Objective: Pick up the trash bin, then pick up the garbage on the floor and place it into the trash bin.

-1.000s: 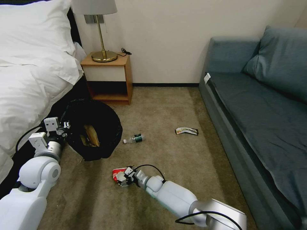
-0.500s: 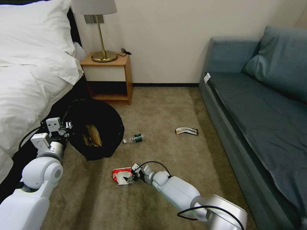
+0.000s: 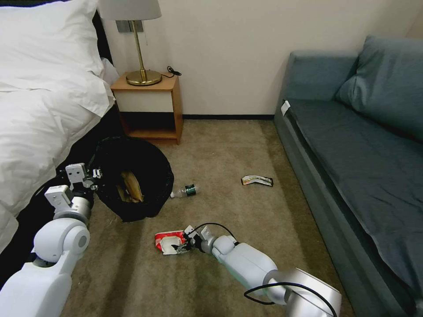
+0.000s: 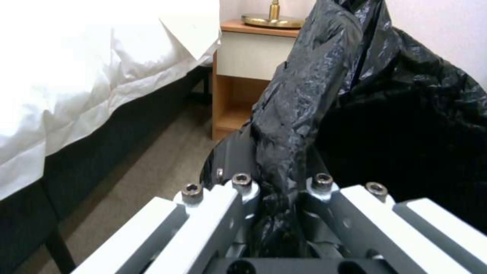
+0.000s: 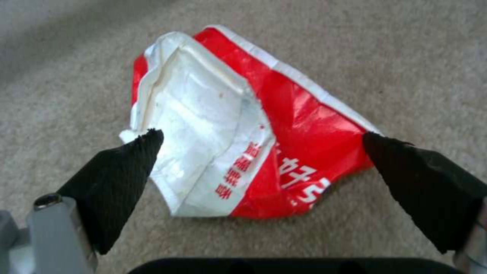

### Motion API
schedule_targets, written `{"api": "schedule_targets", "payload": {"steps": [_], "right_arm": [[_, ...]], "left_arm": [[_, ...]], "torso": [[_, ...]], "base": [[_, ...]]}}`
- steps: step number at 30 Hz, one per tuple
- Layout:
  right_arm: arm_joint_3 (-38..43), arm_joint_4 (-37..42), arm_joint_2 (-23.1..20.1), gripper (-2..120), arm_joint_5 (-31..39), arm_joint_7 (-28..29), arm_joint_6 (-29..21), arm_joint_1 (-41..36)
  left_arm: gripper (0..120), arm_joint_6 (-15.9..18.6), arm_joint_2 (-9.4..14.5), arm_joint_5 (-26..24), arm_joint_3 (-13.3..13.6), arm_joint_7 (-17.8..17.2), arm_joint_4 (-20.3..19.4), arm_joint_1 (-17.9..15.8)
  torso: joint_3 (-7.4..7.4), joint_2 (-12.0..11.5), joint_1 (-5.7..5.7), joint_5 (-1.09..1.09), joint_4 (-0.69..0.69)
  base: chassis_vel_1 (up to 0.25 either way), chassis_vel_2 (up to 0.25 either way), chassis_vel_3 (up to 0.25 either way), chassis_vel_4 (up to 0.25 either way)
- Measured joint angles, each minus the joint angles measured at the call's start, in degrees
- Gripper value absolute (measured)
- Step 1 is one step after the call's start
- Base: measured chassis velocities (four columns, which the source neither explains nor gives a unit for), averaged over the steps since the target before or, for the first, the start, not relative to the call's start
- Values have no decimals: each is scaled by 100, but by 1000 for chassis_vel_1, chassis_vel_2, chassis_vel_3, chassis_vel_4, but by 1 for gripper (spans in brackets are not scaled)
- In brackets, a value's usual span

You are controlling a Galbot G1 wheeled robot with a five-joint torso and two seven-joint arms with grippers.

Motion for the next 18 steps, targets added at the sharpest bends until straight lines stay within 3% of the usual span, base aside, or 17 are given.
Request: {"api": "schedule_targets", "payload": {"steps": [6, 13, 16, 18], "right_arm": [[117, -41, 0, 99, 4, -170, -42, -45], [176, -73, 0, 72, 44, -297, 61, -140], [178, -73, 0, 69, 47, -297, 73, -142], [178, -54, 0, 57, 76, -286, 108, -143]], "left_arm": [[5, -2, -63, 42, 2, -22, -49, 17], [5, -17, -184, 157, -23, -28, -164, 132], [5, -20, -193, 169, -23, -28, -168, 136], [5, -26, -234, 214, -12, -27, -176, 142]], "torso": [[0, 0, 0, -1, 0], [0, 0, 0, -1, 0], [0, 0, 0, -1, 0], [0, 0, 0, -1, 0]], "base": [[0, 0, 0, 0], [0, 0, 0, 0], [0, 0, 0, 0], [0, 0, 0, 0]]}}
